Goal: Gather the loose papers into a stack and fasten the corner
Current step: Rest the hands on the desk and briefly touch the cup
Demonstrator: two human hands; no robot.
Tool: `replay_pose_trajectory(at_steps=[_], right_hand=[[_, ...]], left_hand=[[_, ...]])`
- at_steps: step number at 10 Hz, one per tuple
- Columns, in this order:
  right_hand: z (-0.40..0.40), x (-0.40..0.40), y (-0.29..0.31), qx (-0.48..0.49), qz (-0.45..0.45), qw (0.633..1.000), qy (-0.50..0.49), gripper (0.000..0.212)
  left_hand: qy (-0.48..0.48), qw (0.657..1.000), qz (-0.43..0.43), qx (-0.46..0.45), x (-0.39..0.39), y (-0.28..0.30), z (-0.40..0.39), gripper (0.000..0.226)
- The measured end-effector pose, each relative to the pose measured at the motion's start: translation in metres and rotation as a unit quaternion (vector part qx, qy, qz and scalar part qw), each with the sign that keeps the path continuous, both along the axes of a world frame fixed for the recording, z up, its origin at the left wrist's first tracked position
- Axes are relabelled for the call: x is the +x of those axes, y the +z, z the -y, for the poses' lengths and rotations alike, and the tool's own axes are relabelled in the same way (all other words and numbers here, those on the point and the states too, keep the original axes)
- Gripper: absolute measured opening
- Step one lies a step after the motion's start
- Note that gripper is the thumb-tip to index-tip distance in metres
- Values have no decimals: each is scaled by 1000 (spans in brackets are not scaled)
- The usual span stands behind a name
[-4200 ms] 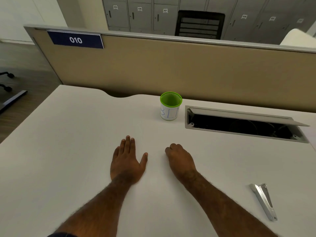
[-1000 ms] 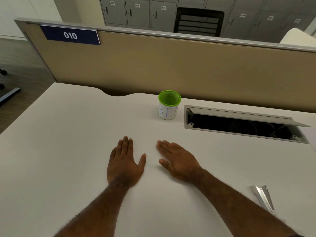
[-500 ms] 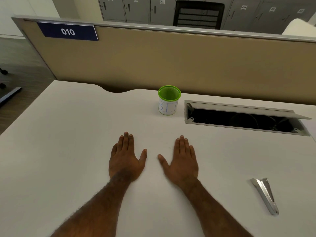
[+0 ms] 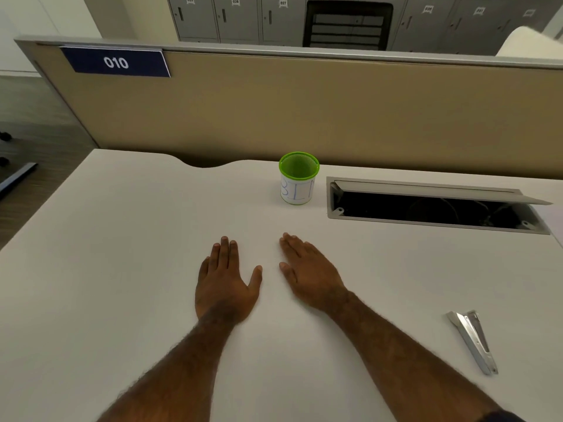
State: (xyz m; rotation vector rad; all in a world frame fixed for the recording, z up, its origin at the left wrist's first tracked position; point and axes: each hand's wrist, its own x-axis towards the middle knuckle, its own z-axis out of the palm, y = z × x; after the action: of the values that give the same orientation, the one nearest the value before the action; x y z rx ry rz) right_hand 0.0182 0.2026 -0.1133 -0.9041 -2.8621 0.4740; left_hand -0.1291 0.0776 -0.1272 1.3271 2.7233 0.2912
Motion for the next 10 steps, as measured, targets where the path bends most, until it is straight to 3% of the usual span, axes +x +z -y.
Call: replay_pose_trajectory(at_steps=[2, 5, 7, 9, 10], right_hand=[[20, 14, -5, 74, -46, 995, 38, 45], [33, 23, -3, 39, -12, 997, -61, 15], [51, 21, 10, 99, 25, 991, -86, 39], [48, 20, 5, 151, 9, 985, -85, 38], [27, 21, 2, 52, -84, 986, -136, 12]], left_hand=[[0, 1000, 1, 5, 0, -1, 0, 83], [-1, 1000, 1, 2, 0, -1, 0, 83], [-1, 1000, 1, 2, 1, -1, 0, 83], [-1, 1000, 0, 4, 0, -2, 0, 84], [1, 1000, 2, 7, 0, -2, 1, 84]])
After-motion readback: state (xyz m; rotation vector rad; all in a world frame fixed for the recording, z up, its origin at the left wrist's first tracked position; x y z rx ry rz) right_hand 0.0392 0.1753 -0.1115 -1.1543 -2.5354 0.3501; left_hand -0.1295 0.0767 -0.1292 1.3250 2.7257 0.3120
